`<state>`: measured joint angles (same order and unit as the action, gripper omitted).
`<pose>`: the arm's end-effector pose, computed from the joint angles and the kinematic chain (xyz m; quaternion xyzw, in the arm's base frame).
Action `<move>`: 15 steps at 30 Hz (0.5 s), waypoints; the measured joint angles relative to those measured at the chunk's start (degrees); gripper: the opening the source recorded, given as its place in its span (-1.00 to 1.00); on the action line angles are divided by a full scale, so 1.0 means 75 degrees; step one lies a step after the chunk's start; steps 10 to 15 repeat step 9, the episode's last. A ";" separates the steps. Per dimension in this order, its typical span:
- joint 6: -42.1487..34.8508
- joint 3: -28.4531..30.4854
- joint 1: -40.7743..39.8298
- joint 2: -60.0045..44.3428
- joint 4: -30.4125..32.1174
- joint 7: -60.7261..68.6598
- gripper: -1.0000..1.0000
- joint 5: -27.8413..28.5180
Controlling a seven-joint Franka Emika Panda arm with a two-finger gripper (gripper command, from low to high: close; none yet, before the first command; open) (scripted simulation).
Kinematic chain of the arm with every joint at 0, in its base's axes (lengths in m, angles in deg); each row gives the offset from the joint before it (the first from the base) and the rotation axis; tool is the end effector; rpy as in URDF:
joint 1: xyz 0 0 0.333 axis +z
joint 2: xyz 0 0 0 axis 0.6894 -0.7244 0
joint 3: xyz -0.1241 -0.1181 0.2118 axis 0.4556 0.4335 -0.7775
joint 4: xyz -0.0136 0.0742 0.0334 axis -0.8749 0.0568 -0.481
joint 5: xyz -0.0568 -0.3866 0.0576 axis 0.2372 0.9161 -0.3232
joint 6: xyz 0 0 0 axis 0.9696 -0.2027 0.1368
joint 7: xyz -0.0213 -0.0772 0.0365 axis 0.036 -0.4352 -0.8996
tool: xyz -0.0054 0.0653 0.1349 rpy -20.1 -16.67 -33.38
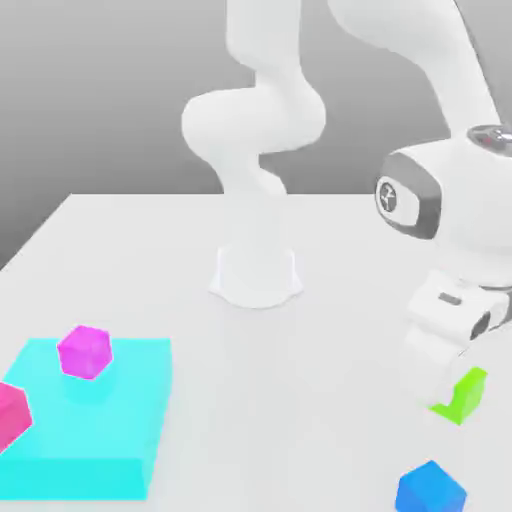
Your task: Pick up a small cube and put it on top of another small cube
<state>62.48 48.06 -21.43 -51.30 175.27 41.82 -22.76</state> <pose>0.4633 0.2072 0.1538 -0.9999 0.0163 0.0022 0.0054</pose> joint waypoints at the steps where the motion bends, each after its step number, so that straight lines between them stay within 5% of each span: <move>1: -0.0095 0.0077 -0.0081 -0.0147 -0.0238 0.0097 -1.00 0.0044; 5: 0.0613 0.0161 -0.0151 -0.1130 -0.0506 0.0174 -1.00 0.0109; 6: 0.0758 0.0169 -0.0148 -0.1289 -0.0521 0.0173 1.00 0.0114; 15: 0.0758 0.0169 -0.0148 -0.1289 -0.0521 0.0173 1.00 0.0114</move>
